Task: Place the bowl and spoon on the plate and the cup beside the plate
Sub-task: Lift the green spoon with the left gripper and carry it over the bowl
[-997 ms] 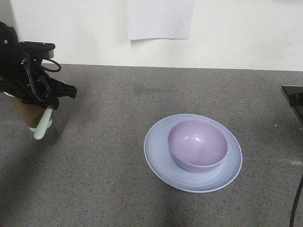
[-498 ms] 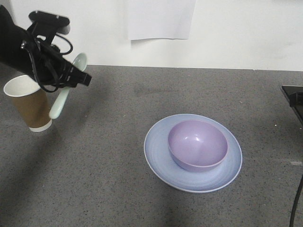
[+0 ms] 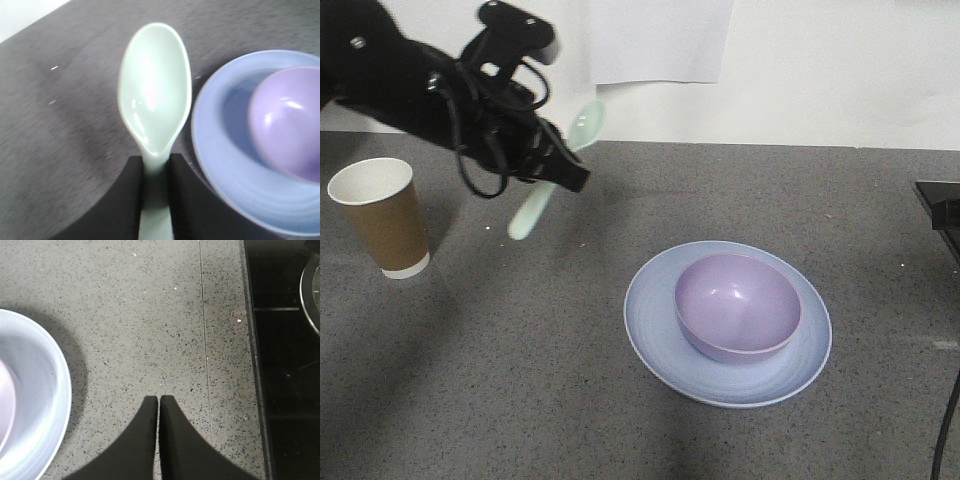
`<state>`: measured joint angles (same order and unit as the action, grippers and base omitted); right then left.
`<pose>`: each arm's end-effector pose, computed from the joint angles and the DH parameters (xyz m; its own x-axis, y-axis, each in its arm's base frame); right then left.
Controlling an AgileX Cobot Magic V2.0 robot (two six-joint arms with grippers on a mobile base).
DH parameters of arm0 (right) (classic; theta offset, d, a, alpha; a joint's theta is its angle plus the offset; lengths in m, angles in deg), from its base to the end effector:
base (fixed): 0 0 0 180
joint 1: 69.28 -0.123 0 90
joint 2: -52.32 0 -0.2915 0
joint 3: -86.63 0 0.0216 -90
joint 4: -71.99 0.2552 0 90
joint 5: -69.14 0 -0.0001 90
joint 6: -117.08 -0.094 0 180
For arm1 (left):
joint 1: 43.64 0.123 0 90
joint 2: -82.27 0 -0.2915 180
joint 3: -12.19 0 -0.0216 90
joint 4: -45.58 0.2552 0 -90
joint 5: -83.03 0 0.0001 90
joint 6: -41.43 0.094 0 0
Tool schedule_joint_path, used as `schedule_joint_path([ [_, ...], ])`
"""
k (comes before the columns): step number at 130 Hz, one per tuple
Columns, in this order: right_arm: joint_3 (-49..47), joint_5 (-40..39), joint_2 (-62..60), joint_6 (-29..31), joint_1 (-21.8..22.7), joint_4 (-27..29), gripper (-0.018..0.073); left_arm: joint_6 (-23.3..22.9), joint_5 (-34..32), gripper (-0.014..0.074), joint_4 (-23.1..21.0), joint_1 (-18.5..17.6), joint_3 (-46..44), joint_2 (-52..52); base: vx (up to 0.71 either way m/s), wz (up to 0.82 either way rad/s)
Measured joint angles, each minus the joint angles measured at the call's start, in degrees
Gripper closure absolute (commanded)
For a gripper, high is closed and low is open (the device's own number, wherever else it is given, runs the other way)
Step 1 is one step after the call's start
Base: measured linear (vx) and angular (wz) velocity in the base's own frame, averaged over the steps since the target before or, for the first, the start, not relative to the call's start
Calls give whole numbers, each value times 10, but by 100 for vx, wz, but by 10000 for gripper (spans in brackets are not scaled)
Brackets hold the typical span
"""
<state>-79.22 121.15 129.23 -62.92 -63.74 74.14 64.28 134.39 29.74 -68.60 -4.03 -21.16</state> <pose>0.2451 -0.0210 0.3487 -0.7934 0.1002 -0.6004 0.0972 0.9946 0.0375 0.3393 -0.1800 0.3728 -0.5313 0.4861 -0.6938 0.6775 0.7355 -0.0035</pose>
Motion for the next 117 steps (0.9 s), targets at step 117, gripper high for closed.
schedule_joint_path([
  [117, 0, 2, 0, 0, 0, 0, 560, 23, 204, 598, 44, -197, -275, -234, 0, 0],
])
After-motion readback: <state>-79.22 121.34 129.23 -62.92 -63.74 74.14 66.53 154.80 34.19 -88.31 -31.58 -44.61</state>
